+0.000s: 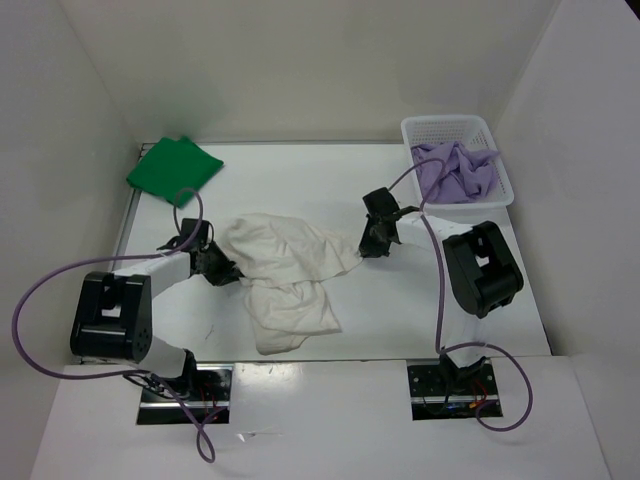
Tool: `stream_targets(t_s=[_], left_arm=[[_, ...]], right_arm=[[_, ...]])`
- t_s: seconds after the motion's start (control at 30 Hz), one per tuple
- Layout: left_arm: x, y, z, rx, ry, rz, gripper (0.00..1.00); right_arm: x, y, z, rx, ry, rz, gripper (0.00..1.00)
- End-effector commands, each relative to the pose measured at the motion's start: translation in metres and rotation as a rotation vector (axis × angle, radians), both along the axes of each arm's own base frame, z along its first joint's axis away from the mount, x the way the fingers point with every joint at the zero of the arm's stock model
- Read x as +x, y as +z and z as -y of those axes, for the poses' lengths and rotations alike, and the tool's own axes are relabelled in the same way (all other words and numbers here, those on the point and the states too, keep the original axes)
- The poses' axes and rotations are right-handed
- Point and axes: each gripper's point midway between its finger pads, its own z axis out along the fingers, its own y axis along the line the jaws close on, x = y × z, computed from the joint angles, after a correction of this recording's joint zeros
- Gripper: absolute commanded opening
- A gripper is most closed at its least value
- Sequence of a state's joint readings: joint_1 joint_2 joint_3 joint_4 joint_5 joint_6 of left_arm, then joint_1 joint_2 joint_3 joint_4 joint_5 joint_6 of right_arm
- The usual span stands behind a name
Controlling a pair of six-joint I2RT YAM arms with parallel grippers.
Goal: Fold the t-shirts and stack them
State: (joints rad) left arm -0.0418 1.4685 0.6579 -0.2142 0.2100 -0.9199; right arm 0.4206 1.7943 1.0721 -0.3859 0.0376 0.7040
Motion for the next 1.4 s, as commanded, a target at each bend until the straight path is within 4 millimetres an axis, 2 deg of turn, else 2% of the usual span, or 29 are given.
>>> stream_targets(t_s=[0.0,0.03,0.1,0.13,0.17,0.2,0.23,0.27,0.3,0.33,0.37,0.4,0.43,0.47,0.5,0.6,0.63,0.67,0.7,0.77,0.8,0.9,0.97,1.03,1.13,1.23,1.3,1.33,1.37], left_arm=[[0.024,0.017,-0.002,0.007,0.021,0.091,0.16],[0.036,0.036,-0.002,0.004,0.021,0.132,0.09],[0.053,0.073,-0.004,0.026,0.007,0.236,0.04],[0.068,0.108,-0.004,0.03,-0.002,0.312,0.03],[0.074,0.125,-0.004,0.039,-0.015,0.351,0.0],[0.08,0.139,-0.004,0.038,-0.015,0.377,0.0],[0.082,0.156,-0.002,0.036,-0.032,0.408,0.0],[0.091,0.188,0.0,0.025,-0.038,0.478,0.0],[0.094,0.202,0.001,0.025,-0.052,0.506,0.0],[0.096,0.223,0.003,0.017,-0.057,0.555,0.0],[0.097,0.241,0.005,0.01,-0.063,0.589,0.0],[0.102,0.276,0.004,0.025,-0.077,0.663,0.0],[0.105,0.296,0.004,0.025,-0.076,0.708,0.0],[0.104,0.312,0.004,0.039,-0.088,0.736,0.0],[0.105,0.357,0.004,0.04,-0.086,0.831,0.0],[0.096,0.416,0.003,0.06,-0.096,0.954,0.0],[0.092,0.435,0.002,0.06,-0.094,0.991,0.0],[0.082,0.469,-0.001,0.08,-0.085,1.064,0.0],[0.072,0.489,-0.003,0.089,-0.07,1.106,0.0],[0.05,0.533,-0.012,0.136,-0.038,1.207,0.0],[0.038,0.55,-0.016,0.153,-0.023,1.249,0.0],[0.009,0.593,-0.024,0.195,0.014,1.359,0.0],[-0.001,0.609,-0.03,0.217,0.042,1.402,0.0],[-0.018,0.633,-0.038,0.247,0.086,1.469,0.0],[-0.035,0.651,-0.044,0.268,0.116,1.518,0.0],[-0.033,0.648,-0.036,0.243,0.078,1.522,0.0],[-0.022,0.633,-0.034,0.231,0.065,1.483,0.0],[-0.005,0.614,-0.032,0.229,0.048,1.431,0.0],[-0.005,0.606,-0.029,0.213,0.038,1.412,0.0]], right_arm=[[0.014,0.005,-0.006,0.029,0.0,0.04,0.1],[0.014,0.009,-0.004,0.019,0.004,0.049,0.04],[0.023,0.042,-0.008,0.04,0.015,0.111,0.0],[0.026,0.055,-0.006,0.036,0.016,0.141,0.0],[0.031,0.091,-0.008,0.055,0.028,0.206,0.0],[0.035,0.111,-0.007,0.056,0.032,0.249,0.0],[0.045,0.149,-0.011,0.077,0.046,0.327,0.0],[0.048,0.176,-0.012,0.089,0.054,0.378,0.0],[0.043,0.21,-0.008,0.096,0.056,0.433,0.0],[0.049,0.257,-0.007,0.111,0.055,0.534,0.0],[0.048,0.285,-0.006,0.124,0.06,0.588,0.0],[0.042,0.313,0.0,0.128,0.055,0.64,0.0],[0.04,0.36,0.003,0.15,0.051,0.738,0.0],[0.032,0.389,0.006,0.173,0.046,0.795,0.0],[0.025,0.434,0.01,0.201,0.046,0.895,0.0],[0.002,0.505,0.021,0.246,0.043,1.059,0.0],[-0.014,0.548,0.028,0.284,0.033,1.156,0.0],[-0.026,0.569,0.03,0.304,0.054,1.208,0.0],[-0.051,0.611,0.039,0.349,0.053,1.312,0.0],[-0.066,0.639,0.038,0.391,0.082,1.38,0.0],[-0.089,0.665,0.046,0.424,0.086,1.457,0.0],[-0.118,0.697,0.05,0.484,0.122,1.551,0.0],[-0.129,0.71,0.047,0.532,0.15,1.587,0.0],[-0.132,0.711,0.032,0.598,0.223,1.568,0.0],[-0.135,0.712,0.022,0.641,0.279,1.56,0.0],[-0.139,0.726,0.034,0.629,0.22,1.618,0.0],[-0.128,0.722,0.036,0.592,0.195,1.613,0.0],[-0.117,0.716,0.034,0.572,0.183,1.596,0.0],[-0.089,0.698,0.022,0.551,0.185,1.53,0.0]])
